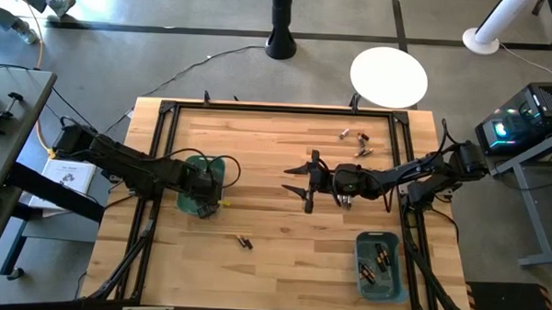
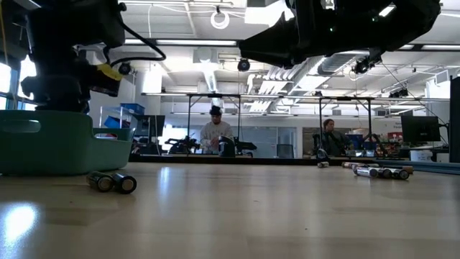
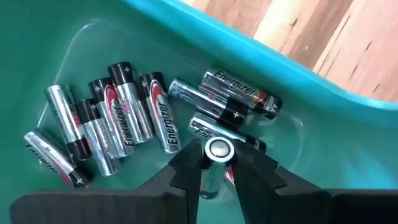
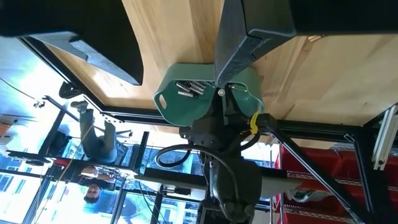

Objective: Sort batteries
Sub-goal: Put the silver battery into the green bin

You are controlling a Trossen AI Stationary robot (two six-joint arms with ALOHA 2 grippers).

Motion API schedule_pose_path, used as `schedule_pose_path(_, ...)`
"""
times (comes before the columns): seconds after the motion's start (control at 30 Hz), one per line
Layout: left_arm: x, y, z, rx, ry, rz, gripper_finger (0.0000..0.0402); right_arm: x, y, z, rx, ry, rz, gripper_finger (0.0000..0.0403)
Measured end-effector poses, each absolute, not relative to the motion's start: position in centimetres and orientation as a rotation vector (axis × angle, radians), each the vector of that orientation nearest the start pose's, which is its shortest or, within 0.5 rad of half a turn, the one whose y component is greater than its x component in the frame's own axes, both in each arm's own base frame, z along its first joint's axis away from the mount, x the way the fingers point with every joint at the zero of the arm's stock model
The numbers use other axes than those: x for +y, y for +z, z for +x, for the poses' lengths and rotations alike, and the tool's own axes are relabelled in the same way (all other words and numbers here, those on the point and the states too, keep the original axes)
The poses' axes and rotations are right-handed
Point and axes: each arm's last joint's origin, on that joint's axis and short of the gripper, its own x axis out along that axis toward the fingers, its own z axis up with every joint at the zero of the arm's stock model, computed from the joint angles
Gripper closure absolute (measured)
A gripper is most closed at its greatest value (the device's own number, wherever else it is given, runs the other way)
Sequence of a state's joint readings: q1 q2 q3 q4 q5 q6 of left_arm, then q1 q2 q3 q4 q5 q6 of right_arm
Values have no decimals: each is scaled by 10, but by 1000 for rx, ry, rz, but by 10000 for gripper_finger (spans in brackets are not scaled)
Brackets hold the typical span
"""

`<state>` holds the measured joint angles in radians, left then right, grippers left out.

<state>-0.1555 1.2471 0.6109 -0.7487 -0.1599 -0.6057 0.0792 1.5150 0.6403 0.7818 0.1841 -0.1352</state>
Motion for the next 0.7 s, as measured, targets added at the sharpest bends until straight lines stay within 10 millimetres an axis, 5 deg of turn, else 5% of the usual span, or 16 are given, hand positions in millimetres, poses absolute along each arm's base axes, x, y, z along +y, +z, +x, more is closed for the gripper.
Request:
schedule_pose_path(0.4, -16, 167, 190, 1270, 440, -271, 263, 20, 217, 297, 121, -115, -155, 210)
schedule_pose_path(0.5, -15, 185, 199, 1187, 442, -255, 256, 11, 227, 283, 191, -237, -65, 210)
schedule_pose_path(0.7, -12, 234, 228, 836, 522, -98, 257, -38, 222, 239, 491, -489, 238, 210)
